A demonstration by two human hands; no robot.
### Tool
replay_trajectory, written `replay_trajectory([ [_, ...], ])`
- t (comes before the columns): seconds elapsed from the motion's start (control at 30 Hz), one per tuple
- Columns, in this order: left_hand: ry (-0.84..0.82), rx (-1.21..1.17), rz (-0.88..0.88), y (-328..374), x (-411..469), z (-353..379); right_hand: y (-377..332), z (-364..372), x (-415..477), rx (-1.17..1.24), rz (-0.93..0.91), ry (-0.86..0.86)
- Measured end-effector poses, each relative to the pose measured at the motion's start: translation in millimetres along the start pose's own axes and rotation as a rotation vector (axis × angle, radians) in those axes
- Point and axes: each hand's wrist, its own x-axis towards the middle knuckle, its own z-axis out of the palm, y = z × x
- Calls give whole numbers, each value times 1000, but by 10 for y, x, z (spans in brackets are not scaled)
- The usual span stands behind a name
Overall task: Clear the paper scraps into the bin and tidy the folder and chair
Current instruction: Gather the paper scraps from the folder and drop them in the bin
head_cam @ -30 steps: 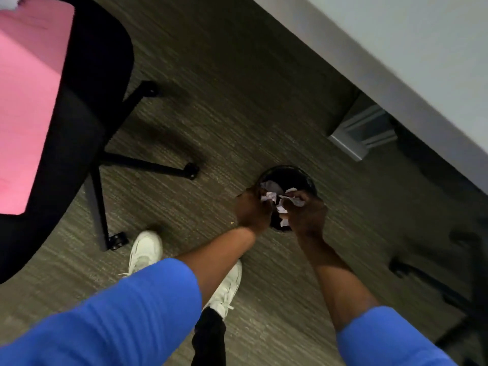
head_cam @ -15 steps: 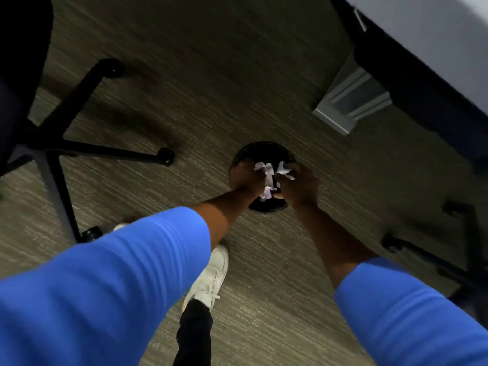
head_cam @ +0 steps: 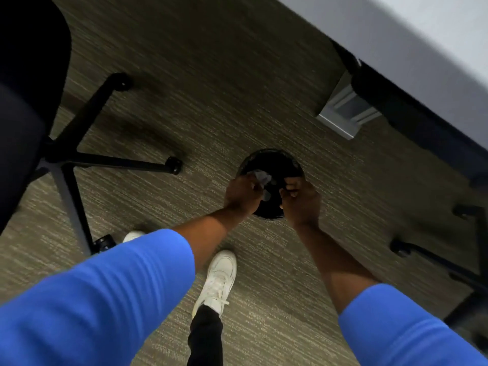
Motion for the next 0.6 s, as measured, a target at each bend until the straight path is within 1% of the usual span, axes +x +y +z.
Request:
replay_trajectory([
  [0.07,-7,-22,38,11,-75,-140,-149,-2,-77,13,-34,23],
  [0.17,-15,-42,61,-15,-187,-413,-401,30,-171,41,-86,15],
  [0.33,7,-110,-8,-154,-350,-1041,-968,152,-342,80,-233,15],
  [0.43,94,-179,-65,-311,-527,-1495,-1363,299,-446,144,-279,-28],
  [0.53,196,-189,-109,-511,-708,-1995,-1800,452,-526,177,-323,-97],
  [0.6,267,-190,-88,-627,-795,-2351,-2132,571,-550,202,-357,-125],
])
